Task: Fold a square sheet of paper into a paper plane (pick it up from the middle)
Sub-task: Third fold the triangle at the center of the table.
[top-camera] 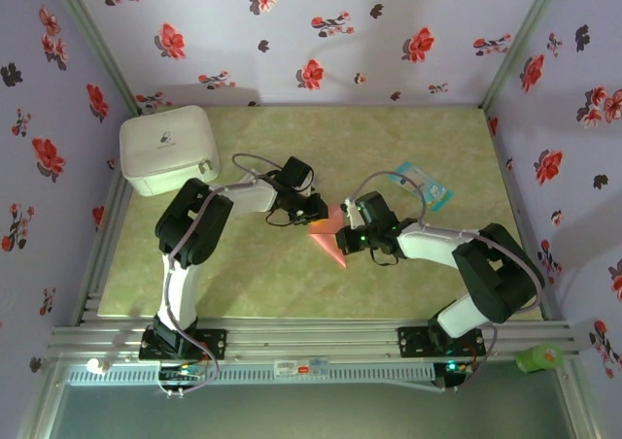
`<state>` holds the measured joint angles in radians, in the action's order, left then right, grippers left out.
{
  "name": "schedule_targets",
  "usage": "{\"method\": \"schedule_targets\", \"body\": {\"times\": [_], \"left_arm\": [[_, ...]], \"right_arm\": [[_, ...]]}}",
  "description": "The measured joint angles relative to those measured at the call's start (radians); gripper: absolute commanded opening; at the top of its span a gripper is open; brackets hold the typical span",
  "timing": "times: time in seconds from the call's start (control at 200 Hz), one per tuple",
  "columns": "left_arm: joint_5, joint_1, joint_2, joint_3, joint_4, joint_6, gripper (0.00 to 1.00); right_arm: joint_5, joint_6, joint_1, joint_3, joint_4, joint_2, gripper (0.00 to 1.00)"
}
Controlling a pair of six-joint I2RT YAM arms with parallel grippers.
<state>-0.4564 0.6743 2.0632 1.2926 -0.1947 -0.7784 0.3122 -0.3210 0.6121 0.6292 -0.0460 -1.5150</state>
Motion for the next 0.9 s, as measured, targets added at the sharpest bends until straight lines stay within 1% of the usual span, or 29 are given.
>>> {"method": "schedule_targets", "body": {"times": [0.9], "left_arm": [[0.0,0.0,-0.006,-0.019,0.03,-0.004,0.19]], "right_arm": [[-0.017,0.007,-0.004,0.022,0.045,-0.023,0.0]]}}
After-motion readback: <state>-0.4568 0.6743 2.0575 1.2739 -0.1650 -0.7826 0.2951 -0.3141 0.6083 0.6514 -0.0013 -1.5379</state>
